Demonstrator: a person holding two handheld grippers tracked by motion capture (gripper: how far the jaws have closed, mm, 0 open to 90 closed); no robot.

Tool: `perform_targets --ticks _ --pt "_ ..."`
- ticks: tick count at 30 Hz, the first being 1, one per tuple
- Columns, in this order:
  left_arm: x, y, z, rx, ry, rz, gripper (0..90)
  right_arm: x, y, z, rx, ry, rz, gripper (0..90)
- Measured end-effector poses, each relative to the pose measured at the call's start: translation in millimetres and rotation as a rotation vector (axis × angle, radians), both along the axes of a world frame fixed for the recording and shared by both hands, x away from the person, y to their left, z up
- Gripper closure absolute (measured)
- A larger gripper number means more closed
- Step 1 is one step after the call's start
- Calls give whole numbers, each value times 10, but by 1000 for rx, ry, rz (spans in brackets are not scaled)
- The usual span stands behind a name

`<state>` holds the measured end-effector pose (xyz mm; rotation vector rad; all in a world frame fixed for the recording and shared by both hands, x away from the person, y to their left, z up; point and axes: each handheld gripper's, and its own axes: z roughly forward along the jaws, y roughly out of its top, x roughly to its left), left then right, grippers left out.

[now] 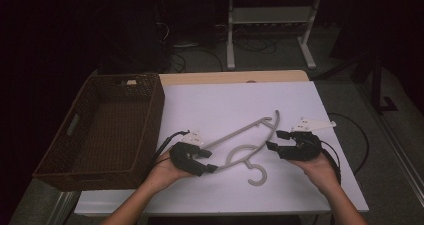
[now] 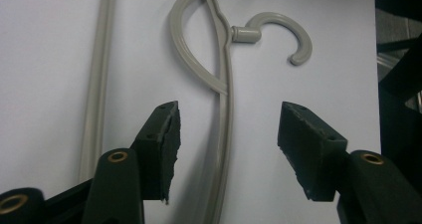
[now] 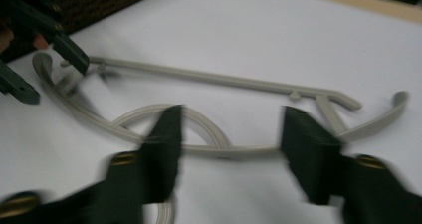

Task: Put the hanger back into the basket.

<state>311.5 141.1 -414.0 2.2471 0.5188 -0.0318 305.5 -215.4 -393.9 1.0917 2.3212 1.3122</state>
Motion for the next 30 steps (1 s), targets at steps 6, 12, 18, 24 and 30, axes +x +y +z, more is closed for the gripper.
perform_targets --ticks 6,12,18,24,30 --pt "3 48 -24 -16 -18 18 284 321 176 -139 -116 87 41 866" --pt "16 58 -33 -29 -36 21 235 589 309 -239 -206 112 50 893" --pt "11 58 -40 -37 -35 8 237 655 370 -340 -288 175 60 894" --pt "0 61 -48 -37 -35 1 242 555 337 -349 -295 198 65 894" --pt "-17 51 -50 -39 -37 -9 248 355 267 -320 -301 197 80 894"
